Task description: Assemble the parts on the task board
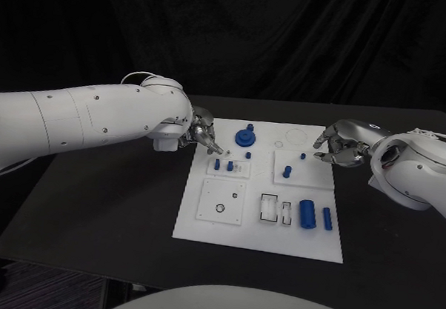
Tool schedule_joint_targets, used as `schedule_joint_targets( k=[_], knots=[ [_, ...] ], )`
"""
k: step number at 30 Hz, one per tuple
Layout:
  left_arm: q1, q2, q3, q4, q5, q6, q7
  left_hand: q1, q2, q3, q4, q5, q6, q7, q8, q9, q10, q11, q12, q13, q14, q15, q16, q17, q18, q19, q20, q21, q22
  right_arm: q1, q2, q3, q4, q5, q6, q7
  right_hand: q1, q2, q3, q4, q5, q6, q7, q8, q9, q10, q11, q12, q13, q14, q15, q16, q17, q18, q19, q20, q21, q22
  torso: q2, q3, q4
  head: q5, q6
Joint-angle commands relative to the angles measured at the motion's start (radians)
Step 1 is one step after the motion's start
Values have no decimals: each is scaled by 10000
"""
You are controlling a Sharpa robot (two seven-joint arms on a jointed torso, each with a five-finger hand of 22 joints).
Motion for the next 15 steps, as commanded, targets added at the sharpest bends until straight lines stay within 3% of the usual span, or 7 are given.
schedule_joint_targets(
  k=[1,6,15],
  knots=[
    [27,97,10,-126,669,835,-913,-91,12,2,42,-57,65,-12,-73,-16,1057,80,34,2625,1056,47,65,2631,-93,35,63,55,1134,-22,8,6,-3,-24,108,-170,36,73,43,10,62,61,-3,67,10,-87,16,-35,-9,-54,1,-28,-8,88,-60,14,-32,1102,16,-35,16,-11,-2],
    [21,176,7,-237,725,836,-907,-225,15,-12,106,-180,125,5,-171,-52,1057,95,34,2625,1056,59,65,2631,-86,30,75,29,1133,-22,-12,6,4,-24,115,-173,36,76,46,10,65,62,-4,68,10,-97,16,-46,-23,-59,1,-38,-17,91,-65,15,-46,1099,-6,-35,52,-15,-2],
    [-1,286,4,-356,751,646,-522,-454,28,-80,238,-338,187,35,-306,-82,1057,120,34,2625,1056,80,65,2631,-83,28,96,4,1142,-22,-13,6,29,-24,114,-171,34,81,51,11,71,62,-5,69,10,-114,15,-64,-46,-67,1,-53,-32,94,-72,15,-68,1094,-17,-21,36,-50,-2]
  ],
)
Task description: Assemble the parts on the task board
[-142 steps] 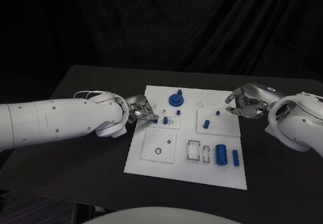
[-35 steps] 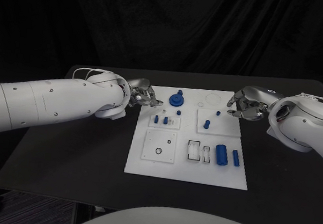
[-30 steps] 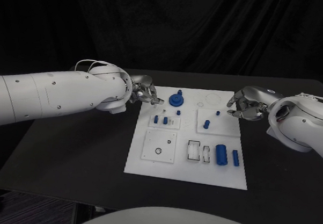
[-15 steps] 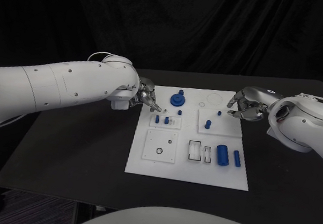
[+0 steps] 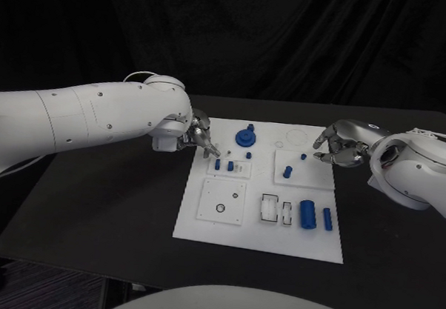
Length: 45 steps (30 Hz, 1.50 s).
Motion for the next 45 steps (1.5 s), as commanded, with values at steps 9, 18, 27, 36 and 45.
schedule_joint_targets(
  k=[9,18,27,36,45],
  knots=[
    [-24,104,9,23,215,-269,777,-207,34,-31,123,-131,99,-8,-93,-10,1060,63,34,2625,1056,94,65,2631,-80,-21,73,-22,1140,-22,-11,7,37,-24,81,-180,39,100,70,8,50,62,-7,72,11,-93,-19,-87,-32,-80,1,-78,-31,99,-83,17,-104,1085,-8,19,-22,-56,-2],
    [-39,158,8,8,215,-218,816,-145,60,1,60,-77,152,-30,-112,12,1060,54,34,2625,1056,95,65,2631,-71,-41,79,-57,1134,-22,-9,7,42,-24,78,-184,48,115,85,3,56,63,-8,74,11,-100,-18,-98,-46,-82,1,-80,-30,100,-85,18,-112,1084,-8,18,-17,-43,-2],
    [-141,247,8,-136,215,-234,592,-82,57,32,-15,29,159,-37,-155,26,1060,47,34,2625,1056,91,65,2631,-73,-36,80,-51,1148,-22,-25,7,63,-24,89,-183,53,118,91,-1,59,61,-8,75,10,-103,-17,-104,-52,-86,1,-90,-41,102,-89,18,-126,1080,-13,29,-6,-73,-2],
    [-262,358,8,-221,215,-257,559,-41,62,63,-67,115,170,-44,-183,36,1060,42,34,2625,1056,87,65,2631,-70,-42,78,-66,1149,-23,-14,7,62,-24,91,-182,53,118,91,-1,59,61,-8,75,10,-103,-17,-104,-52,-86,1,-90,-41,102,-89,18,-126,1080,-17,20,-22,-57,-2],
    [-375,407,8,-314,215,-295,582,48,88,180,-196,400,190,-60,-267,62,1060,27,34,2625,1056,76,65,2631,-66,-48,68,-89,1160,-23,-29,7,69,-24,94,-185,53,118,91,-1,59,61,-8,75,10,-103,-17,-104,-52,-86,1,-90,-41,102,-89,18,-126,1080,-20,28,-21,-84,-2]
  ],
)
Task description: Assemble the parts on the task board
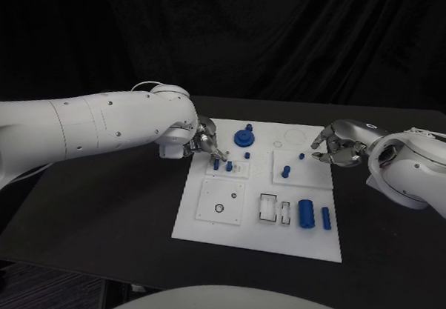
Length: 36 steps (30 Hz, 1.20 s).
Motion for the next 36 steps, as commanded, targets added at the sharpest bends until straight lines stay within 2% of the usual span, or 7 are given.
schedule_joint_targets(
  k=[1,11,12,14,21,28,36],
  knots=[
    [-36,24,9,-20,96,-72,72,119,-2,17,-83,128,59,-2,-81,15,1060,26,34,2625,1021,40,65,2631,-64,-15,33,-58,1159,-23,-16,8,24,-25,59,-159,0,65,34,1,61,61,-8,34,12,-68,20,-65,-9,-86,1,-51,-9,104,-53,-17,-59,1080,1,1,4,-18,-2],
    [-97,23,9,-51,96,-36,85,303,-89,549,-462,1025,63,-29,-310,74,1060,3,34,2625,1021,20,65,2631,-54,-38,12,-129,1186,-23,4,8,17,-25,72,-161,9,65,48,-9,69,62,-6,39,12,-69,25,-75,-18,-95,3,-76,-32,111,-65,-15,-108,1069,2,-6,-5,8,-2],
    [-100,19,9,-48,96,-30,90,303,-89,549,-462,1025,63,-29,-310,74,1060,3,34,2625,1021,20,65,2631,-54,-38,12,-129,1186,-23,4,8,16,-25,76,-165,9,65,48,-9,69,62,-6,39,12,-69,25,-75,-18,-95,3,-76,-32,111,-65,-15,-108,1069,2,-4,-2,9,-2],
    [-106,11,9,-38,96,-17,99,323,-160,814,-601,1382,75,-36,-376,98,1060,-6,34,2625,1021,13,65,2631,-53,-37,2,-143,1201,-23,2,8,15,-25,82,-174,9,65,48,-9,69,62,-6,39,12,-69,25,-75,-18,-95,3,-76,-32,111,-65,-15,-108,1069,2,-4,-1,2,-2],
    [-119,-15,9,10,96,-13,179,170,-508,1890,-1100,2180,114,-43,-529,235,1060,-16,34,2625,1021,0,65,2631,-48,-49,-9,-215,1239,-23,7,8,11,-25,105,-201,9,65,48,-9,69,62,-6,39,12,-69,25,-75,-18,-95,3,-76,-32,111,-65,-15,-108,1069,0,-3,10,-7,-2],
    [-127,-92,9,129,96,-278,411,34,-600,2177,-1219,2229,142,-44,-551,296,1060,-18,34,2625,1021,1,65,2631,-48,-47,-8,-228,1255,-24,17,8,12,-25,120,-226,11,67,55,-11,71,63,-5,42,12,-84,29,-93,-44,-102,5,-95,-52,116,-74,-13,-142,1061,-1,-1,0,-23,-2],
    [-136,-476,9,593,96,-1077,700,-97,-661,2497,-1367,2247,191,-55,-552,381,1060,-28,34,2625,1021,-8,65,2631,-50,-31,-14,-230,1277,-23,-36,8,29,-25,146,-279,11,67,55,-11,71,63,-5,42,12,-84,29,-93,-44,-102,5,-95,-52,116,-74,-13,-142,1061,-10,4,6,-62,-2]
  ],
)
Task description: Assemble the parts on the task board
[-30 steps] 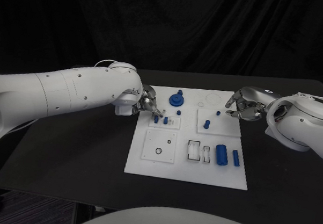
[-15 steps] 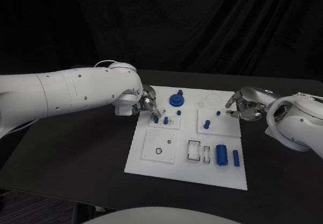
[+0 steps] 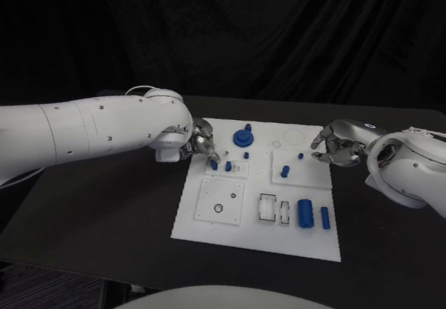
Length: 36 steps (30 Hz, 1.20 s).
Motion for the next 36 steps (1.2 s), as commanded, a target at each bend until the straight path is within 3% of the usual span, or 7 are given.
schedule_joint_targets(
  k=[1,7,14,24,29,36],
  knots=[
    [-23,-144,7,227,93,-724,470,-85,-23,112,-50,65,46,-52,8,59,1060,-32,34,2625,1021,-11,65,2631,-50,-29,-16,-53,1279,-23,-33,4,29,-25,95,-232,12,68,55,-10,32,64,-5,42,13,-47,-8,-53,-5,-66,-30,-52,-8,114,-74,-13,-65,1061,-6,5,-3,-4,-2],
    [-28,-530,6,654,93,-1529,578,-206,-92,292,-136,74,82,-61,24,130,1060,-40,34,2625,1021,-19,65,2631,-36,-52,-23,-120,1264,-23,-39,4,34,-25,97,-242,15,72,64,-13,34,63,-3,44,12,-56,-2,-65,-21,-74,-27,-75,-32,121,-86,-12,-108,1051,-3,2,-12,0,-2],
    [-73,-1188,6,1509,93,-2871,743,-271,-145,542,-261,100,79,-72,31,214,1060,-53,34,2625,1021,-31,65,2631,-33,-56,-33,-152,1266,-23,-78,4,38,-25,118,-250,15,72,64,-13,34,63,-3,44,12,-56,-2,-65,-21,-74,-27,-75,-32,121,-86,-12,-108,1051,-2,-2,9,-4,-2],
    [-318,-1929,5,2494,-148,-4341,1088,-350,-166,786,-328,-33,37,-65,26,295,1060,-49,34,2625,1021,-30,65,2631,-23,-77,-36,-218,1256,-24,-76,4,16,-25,147,-259,19,70,72,-17,35,62,1,45,11,-63,-1,-76,-34,-79,-23,-89,-45,123,-91,-9,-134,1045,14,-10,12,86,-2],
    [-529,-2229,5,2849,-650,-5072,1568,-461,-165,881,-284,-181,29,-42,32,334,1060,-33,34,2625,1021,-21,65,2631,-22,-84,-31,-247,1256,-24,-75,4,25,-25,129,-251,19,70,72,-17,35,62,1,45,11,-63,-1,-76,-34,-79,-23,-89,-45,123,-91,-9,-134,1045,-1,-3,27,78,-2],
    [-1022,-2425,5,3068,-1228,-6110,2187,-494,-175,891,-264,-226,18,-37,30,341,1060,-28,34,2625,1021,-18,65,2631,-36,-53,-29,-195,1281,-24,-87,4,40,-25,80,-230,19,69,74,-18,36,62,2,46,11,-70,-1,-85,-46,-83,-23,-100,-57,123,-91,-8,-135,1045,0,2,10,142,-2]
  ],
)
